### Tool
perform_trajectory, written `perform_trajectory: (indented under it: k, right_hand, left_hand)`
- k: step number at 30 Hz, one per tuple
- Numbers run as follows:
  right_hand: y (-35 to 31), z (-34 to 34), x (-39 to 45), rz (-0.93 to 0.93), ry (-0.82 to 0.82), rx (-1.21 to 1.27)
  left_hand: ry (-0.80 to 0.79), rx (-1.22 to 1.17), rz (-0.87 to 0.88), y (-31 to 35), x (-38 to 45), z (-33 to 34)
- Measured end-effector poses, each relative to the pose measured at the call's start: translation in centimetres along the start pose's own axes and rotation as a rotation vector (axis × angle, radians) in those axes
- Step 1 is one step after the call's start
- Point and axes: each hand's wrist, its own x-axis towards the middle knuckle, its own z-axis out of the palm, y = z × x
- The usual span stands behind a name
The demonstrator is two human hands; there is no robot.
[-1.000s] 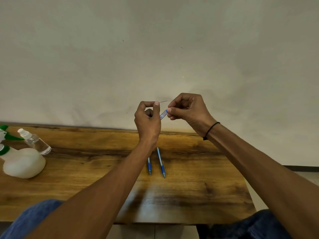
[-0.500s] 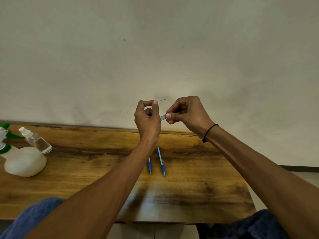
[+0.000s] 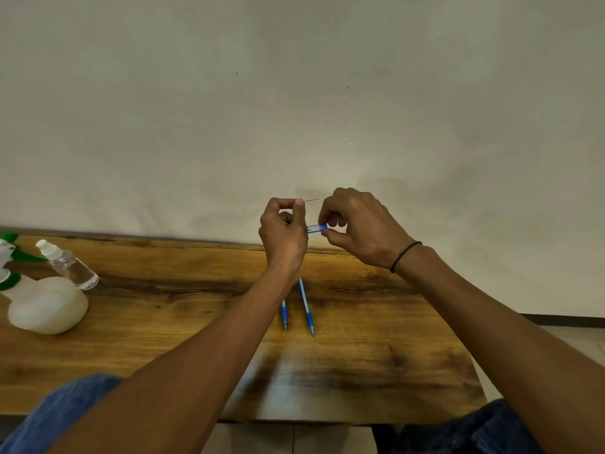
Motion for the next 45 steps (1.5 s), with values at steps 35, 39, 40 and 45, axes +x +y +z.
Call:
perform_trajectory:
  k: [35, 39, 40, 45]
  right_hand:
    - [4.7, 6.3, -0.6, 0.338, -0.285, 0.349]
    - [4.2, 6.7, -0.4, 0.321, -0.319, 0.338]
    - [4.1, 6.7, -0.4, 0.326, -0.321, 0.338]
    - [4.1, 7.0, -0.3, 0.341, -0.304, 0.328]
  left_hand:
    - [-0.582, 1.019, 0.047, -1.0, 1.1, -1.4]
    - [-0.628, 1.021, 0.023, -0.9, 1.2, -1.2]
    - [-0.636, 1.013, 0.013, -0.9, 1.2, -1.1]
    - [-0.665, 0.955, -0.023, -0.8, 1.5, -1.0]
